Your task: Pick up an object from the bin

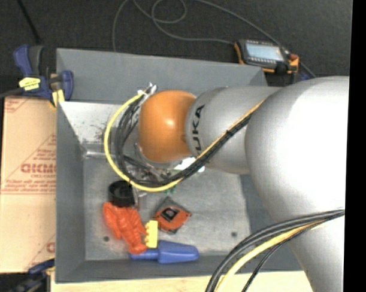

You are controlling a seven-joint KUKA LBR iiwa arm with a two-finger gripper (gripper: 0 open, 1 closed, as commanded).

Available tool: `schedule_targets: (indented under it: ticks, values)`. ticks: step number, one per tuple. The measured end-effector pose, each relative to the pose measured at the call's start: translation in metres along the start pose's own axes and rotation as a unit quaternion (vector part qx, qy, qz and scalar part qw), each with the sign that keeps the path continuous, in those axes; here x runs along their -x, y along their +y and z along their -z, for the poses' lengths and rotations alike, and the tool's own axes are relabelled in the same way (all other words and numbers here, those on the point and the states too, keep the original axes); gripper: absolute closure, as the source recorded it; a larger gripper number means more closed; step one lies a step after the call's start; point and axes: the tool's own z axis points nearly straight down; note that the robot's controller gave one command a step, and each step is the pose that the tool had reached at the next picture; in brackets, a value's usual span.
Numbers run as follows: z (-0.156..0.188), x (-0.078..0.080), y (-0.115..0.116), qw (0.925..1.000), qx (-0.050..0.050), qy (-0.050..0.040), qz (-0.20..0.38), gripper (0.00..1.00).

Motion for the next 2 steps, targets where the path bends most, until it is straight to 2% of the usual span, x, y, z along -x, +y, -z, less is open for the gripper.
schedule_targets:
  ticks: [2]
  values:
    - [0.0041, -0.0017, -0.0002, 1.0, 0.0, 0.0043, 0.007, 1.0]
